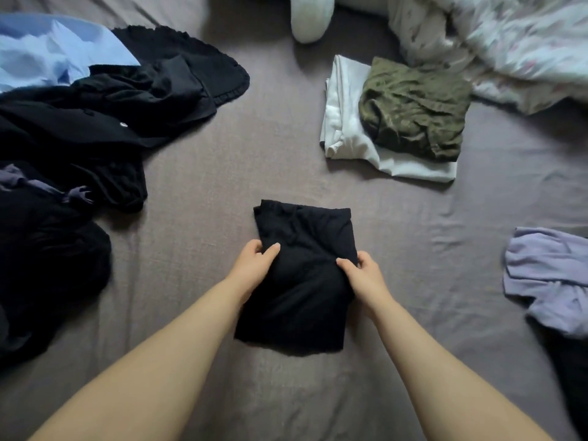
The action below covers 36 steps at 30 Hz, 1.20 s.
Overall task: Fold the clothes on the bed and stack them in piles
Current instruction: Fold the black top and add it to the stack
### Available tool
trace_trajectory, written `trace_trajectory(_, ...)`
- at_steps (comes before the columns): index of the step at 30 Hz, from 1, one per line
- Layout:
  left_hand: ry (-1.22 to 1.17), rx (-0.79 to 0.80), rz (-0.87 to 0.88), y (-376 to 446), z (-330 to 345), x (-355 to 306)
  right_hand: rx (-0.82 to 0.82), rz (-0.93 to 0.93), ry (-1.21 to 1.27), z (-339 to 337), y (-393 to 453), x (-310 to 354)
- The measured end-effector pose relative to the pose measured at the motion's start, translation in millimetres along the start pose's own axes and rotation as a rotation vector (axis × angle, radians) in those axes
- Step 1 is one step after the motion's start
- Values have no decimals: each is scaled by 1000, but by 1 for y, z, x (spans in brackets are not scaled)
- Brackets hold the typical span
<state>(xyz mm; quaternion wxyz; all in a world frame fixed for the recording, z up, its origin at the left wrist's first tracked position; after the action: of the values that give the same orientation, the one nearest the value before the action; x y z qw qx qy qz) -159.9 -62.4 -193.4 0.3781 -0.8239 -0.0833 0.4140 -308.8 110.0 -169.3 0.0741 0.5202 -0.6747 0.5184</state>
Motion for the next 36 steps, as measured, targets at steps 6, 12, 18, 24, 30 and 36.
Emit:
trace_trajectory(6,-147,70,-122,-11,27,-6,93,20,189,-11,10,14)
trace_trajectory(12,-189,-74,112,-27,18,-50,101,-205,173,-41,13,51)
trace_trajectory(18,-148,-74,346,-49,16,-123,-5,-288,248,-83,14,105)
trace_trajectory(24,-225,-46,505,-87,13,-170,-58,-380,336,-118,-7,138)
trace_trajectory(30,-90,-7,361,-83,23,-94,-72,-338,196,-112,-10,59)
trace_trajectory(36,170,-127,55,-75,35,14,-102,-23,-116,-90,-11,-74)
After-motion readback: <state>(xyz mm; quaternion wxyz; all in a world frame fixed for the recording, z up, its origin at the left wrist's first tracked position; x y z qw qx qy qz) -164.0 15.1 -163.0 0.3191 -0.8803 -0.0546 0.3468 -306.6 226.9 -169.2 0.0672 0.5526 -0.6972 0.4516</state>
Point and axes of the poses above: each hand's wrist, its own y-axis towards the middle knuckle, its own z-axis out of the palm, x = y × z, the point moved 7 cm from there along y, towards the middle knuckle, and after that the axes turned 15 degrees about -x, right-handed, at the moved point
